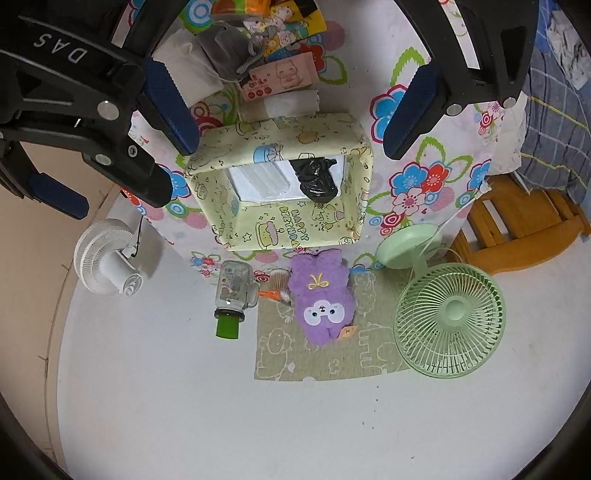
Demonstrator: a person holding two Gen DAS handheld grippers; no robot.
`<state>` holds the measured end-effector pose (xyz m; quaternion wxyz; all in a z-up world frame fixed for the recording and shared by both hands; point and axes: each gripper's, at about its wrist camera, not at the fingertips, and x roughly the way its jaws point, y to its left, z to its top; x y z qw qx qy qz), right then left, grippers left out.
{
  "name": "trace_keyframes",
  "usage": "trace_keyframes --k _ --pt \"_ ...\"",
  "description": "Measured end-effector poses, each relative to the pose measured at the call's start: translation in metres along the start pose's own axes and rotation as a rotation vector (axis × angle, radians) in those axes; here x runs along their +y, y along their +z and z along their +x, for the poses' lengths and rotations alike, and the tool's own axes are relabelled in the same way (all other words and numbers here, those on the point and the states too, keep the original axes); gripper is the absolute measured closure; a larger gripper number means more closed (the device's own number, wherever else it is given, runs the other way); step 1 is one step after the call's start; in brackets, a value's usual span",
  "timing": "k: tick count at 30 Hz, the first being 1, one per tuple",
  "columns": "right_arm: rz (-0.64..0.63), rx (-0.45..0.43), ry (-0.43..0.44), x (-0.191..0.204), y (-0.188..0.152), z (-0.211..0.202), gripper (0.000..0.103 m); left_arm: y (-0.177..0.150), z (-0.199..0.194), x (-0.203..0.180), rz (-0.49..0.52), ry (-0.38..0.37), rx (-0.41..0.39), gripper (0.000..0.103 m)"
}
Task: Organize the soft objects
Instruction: 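Withdraw both tools from the box back toward the remaining items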
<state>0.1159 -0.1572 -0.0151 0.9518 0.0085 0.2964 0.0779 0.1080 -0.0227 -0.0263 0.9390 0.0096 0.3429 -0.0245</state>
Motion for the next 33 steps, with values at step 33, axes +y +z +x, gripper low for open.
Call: trace_keyframes --k 33 --pt "-0.048 0.015 0.024 0.0 -0.044 -0.028 0.006 -0.051 -0.029 -0.007 -0.023 -0.016 -0.018 0.002"
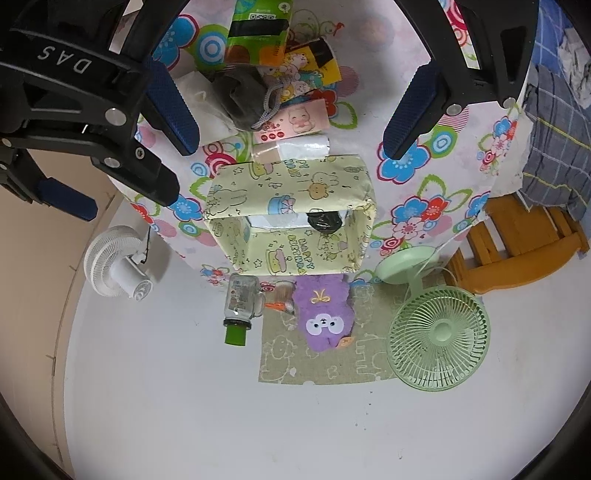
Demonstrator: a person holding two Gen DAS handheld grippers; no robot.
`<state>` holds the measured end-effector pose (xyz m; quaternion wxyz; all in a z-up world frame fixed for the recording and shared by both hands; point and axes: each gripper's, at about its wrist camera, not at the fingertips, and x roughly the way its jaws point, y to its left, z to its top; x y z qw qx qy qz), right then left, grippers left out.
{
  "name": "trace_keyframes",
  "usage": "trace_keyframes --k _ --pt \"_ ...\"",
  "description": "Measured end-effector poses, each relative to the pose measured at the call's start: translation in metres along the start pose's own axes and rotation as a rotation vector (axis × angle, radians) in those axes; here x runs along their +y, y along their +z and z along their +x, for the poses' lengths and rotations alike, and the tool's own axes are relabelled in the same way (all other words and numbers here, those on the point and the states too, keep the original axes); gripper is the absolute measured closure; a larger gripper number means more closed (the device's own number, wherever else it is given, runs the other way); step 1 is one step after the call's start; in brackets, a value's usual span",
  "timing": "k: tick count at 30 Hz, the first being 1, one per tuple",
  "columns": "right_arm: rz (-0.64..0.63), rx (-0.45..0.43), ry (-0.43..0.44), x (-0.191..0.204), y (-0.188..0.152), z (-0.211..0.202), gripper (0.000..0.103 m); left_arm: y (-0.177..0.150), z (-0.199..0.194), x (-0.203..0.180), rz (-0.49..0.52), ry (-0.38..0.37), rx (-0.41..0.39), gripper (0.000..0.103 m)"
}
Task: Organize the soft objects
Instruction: 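Withdraw both tools from the box back toward the remaining items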
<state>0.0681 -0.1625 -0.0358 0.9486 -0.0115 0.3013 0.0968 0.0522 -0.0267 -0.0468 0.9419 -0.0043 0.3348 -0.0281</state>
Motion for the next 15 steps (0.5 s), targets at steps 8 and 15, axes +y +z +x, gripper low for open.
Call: trace_keyframes --k 8,15 --pt "0.002 0.037 0.001 -0.003 -0.013 0.011 0.008 -0.01 0.01 -0.004 0.013 -0.012 0.022 0.002" --pt "0.007 0.083 -0.012 -0.006 -0.025 0.025 0.01 -0.02 0.025 -0.009 0.029 -0.018 0.061 0.002"
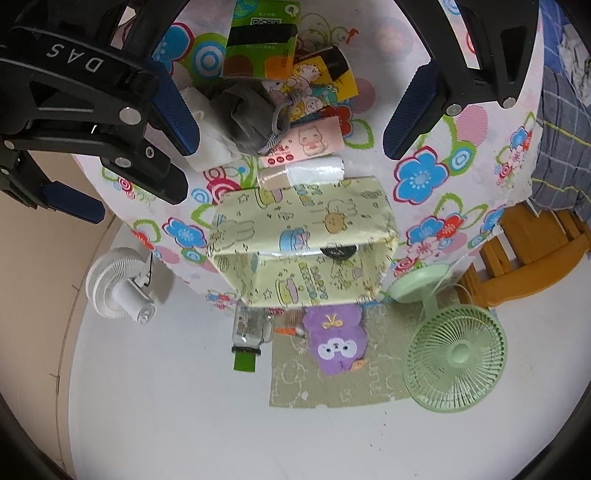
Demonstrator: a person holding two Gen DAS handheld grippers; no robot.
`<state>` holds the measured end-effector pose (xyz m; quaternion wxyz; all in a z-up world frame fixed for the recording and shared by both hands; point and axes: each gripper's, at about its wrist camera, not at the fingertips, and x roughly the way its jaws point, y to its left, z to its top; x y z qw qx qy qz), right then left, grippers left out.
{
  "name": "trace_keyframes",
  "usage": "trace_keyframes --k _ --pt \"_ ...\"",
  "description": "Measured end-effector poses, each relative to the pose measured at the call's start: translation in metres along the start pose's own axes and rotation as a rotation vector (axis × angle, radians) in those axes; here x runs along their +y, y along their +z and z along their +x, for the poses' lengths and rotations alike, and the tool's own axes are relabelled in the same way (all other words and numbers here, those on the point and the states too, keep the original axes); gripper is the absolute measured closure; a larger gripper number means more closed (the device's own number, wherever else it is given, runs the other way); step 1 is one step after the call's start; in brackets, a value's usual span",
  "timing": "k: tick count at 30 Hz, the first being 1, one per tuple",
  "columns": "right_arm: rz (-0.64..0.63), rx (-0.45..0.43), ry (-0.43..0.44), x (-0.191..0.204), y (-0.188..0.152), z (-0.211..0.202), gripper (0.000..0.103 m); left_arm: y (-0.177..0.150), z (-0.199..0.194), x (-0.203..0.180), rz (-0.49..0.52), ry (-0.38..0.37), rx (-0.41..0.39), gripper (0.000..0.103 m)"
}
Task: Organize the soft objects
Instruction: 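Withdraw both tools from the box back toward the remaining items, then grasp the grey drawstring pouch with the left tool while the right tool grasps the white cloth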
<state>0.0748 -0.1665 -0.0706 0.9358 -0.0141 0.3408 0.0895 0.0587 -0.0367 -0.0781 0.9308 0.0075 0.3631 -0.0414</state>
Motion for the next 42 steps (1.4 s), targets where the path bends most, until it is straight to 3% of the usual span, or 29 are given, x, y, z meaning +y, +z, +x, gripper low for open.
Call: trace_keyframes --k 19,26,42 --pt "0.0 0.116 -0.006 -0.009 -0.031 0.049 0.013 -0.026 0.051 -0.008 0.034 -0.017 0.102 0.006" --pt "0.02 0.151 0.029 -0.011 -0.031 0.064 0.013 -0.027 0.058 -0.009 0.037 -0.034 0.108 0.006" --pt "0.047 0.217 0.017 -0.022 -0.031 0.092 0.013 -0.023 0.079 -0.023 0.067 -0.062 0.153 0.007"
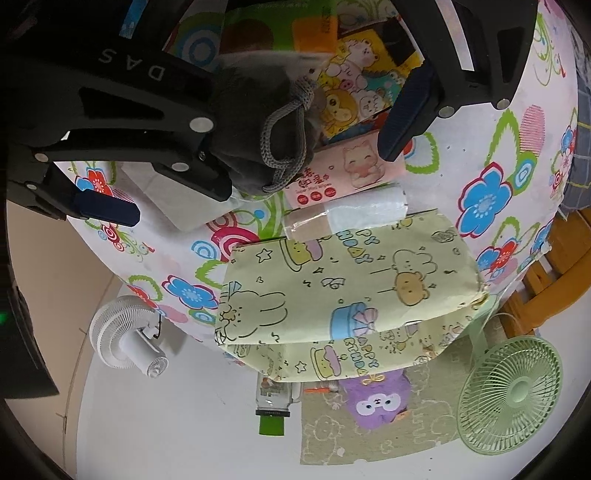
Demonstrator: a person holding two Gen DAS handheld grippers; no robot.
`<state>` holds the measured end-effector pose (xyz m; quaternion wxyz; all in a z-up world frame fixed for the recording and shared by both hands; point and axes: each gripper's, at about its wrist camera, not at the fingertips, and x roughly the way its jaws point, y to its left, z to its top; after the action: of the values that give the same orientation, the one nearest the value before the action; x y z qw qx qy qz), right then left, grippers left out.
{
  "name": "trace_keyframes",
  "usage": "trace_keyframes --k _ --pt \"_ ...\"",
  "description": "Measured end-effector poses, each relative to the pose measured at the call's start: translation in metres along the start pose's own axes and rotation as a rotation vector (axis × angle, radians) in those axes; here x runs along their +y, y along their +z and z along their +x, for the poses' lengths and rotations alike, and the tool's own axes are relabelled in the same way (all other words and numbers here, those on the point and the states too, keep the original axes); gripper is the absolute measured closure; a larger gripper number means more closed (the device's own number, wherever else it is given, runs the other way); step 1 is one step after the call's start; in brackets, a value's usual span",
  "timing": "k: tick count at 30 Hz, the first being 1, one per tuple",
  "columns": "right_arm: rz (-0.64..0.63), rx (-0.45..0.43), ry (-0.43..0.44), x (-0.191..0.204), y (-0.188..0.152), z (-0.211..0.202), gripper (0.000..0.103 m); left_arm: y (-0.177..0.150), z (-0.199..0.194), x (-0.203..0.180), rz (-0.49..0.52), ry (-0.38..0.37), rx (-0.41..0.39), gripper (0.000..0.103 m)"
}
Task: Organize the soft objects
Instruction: 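Grasp the grey drawstring pouch with the left tool while the right tool grasps the white cloth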
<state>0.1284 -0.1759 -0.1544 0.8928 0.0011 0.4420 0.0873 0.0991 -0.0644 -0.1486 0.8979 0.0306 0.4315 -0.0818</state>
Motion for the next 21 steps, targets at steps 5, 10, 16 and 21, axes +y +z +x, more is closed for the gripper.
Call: trace_keyframes --k 5,10,16,21 --pt "0.014 0.016 -0.017 -0.01 0.002 0.008 0.013 0.004 0.009 -0.009 0.02 -0.017 0.019 0.019" --pt "0.027 0.039 -0.027 -0.02 0.001 0.016 0.013 0.006 0.017 -0.022 0.052 -0.062 0.046 0.038" --pt "0.037 0.057 0.007 -0.024 -0.001 0.023 0.023 0.006 0.023 -0.027 0.061 -0.082 0.067 0.045" --pt "0.035 0.053 0.012 -0.021 -0.001 0.022 0.035 0.006 0.024 -0.033 0.075 -0.091 0.067 0.05"
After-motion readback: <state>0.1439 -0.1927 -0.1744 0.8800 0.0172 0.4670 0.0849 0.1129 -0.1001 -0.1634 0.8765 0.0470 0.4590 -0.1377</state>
